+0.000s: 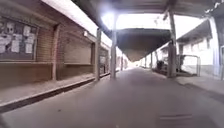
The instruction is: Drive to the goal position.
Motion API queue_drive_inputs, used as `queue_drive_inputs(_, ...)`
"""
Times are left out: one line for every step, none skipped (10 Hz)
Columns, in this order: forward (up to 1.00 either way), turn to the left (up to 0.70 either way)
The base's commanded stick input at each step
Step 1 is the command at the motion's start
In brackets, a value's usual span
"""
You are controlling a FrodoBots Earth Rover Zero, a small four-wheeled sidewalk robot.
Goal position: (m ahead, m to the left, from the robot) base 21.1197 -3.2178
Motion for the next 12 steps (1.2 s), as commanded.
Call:
queue_drive_inputs(0.70,-0.35)
queue_drive_inputs(0.70,-0.31)
queue_drive_inputs(0.70,-0.17)
queue_drive_inputs(0.70,-0.03)
queue_drive_inputs(0.70,0.00)
queue_drive_inputs(0.70,0.00)
queue_drive_inputs(0.70,0.00)
queue_drive_inputs(0.70,0.00)
queue_drive_inputs(0.70,0.00)
queue_drive_inputs(0.70,0.00)
queue_drive_inputs(0.70,0.00)
queue_drive_inputs(0.70,0.00)
